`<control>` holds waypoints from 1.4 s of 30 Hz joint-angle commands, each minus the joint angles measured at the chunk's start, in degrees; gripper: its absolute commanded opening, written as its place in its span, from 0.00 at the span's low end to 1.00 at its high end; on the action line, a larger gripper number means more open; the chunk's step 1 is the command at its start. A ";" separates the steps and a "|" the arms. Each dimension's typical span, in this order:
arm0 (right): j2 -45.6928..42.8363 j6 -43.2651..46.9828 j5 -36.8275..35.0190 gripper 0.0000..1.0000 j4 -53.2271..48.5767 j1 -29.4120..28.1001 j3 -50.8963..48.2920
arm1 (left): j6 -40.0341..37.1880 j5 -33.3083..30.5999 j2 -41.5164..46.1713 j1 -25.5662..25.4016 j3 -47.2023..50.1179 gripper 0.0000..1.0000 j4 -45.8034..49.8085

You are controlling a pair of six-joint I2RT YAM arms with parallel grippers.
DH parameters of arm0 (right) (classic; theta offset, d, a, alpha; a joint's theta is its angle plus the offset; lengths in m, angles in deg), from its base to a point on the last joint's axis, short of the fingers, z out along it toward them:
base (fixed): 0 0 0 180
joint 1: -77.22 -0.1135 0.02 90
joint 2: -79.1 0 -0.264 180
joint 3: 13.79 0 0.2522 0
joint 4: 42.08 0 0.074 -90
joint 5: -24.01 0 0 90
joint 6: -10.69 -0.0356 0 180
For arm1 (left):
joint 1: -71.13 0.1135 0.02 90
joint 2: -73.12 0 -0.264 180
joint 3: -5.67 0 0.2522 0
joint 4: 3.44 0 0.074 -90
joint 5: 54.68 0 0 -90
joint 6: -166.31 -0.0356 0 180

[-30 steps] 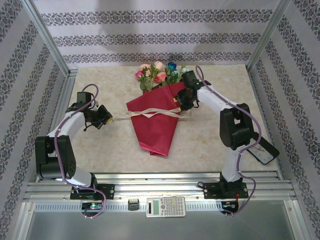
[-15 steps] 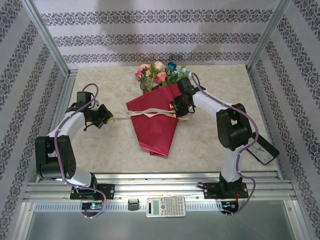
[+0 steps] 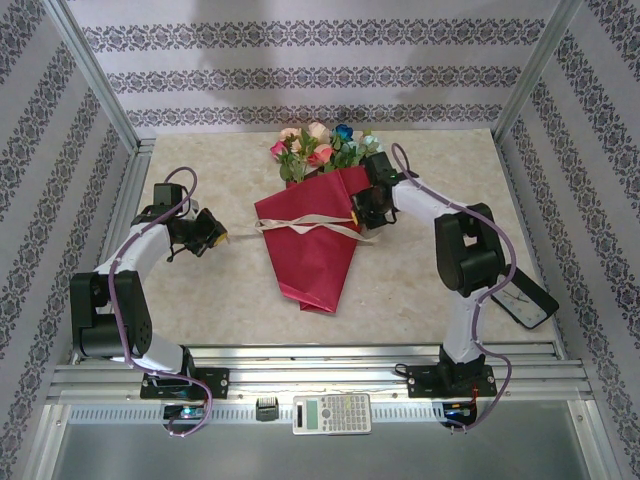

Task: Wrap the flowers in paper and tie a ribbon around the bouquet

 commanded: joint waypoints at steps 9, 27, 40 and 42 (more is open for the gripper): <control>-4.57 13.95 -0.39 0.00 -5.12 11.48 0.76 | 0.46 -2.83 -5.92 0.79 -4.12 0.00 -0.11; 1.29 26.95 8.58 0.00 -4.75 23.38 -1.61 | 1.56 -9.73 -18.78 4.89 -10.55 0.13 8.11; 2.29 28.61 10.00 0.00 -4.75 23.72 -1.12 | 30.00 -18.48 4.08 -4.49 -3.48 0.58 9.56; 2.20 28.59 10.04 0.00 -4.55 23.73 -1.48 | 37.37 -16.70 4.24 -8.30 -2.39 0.60 6.27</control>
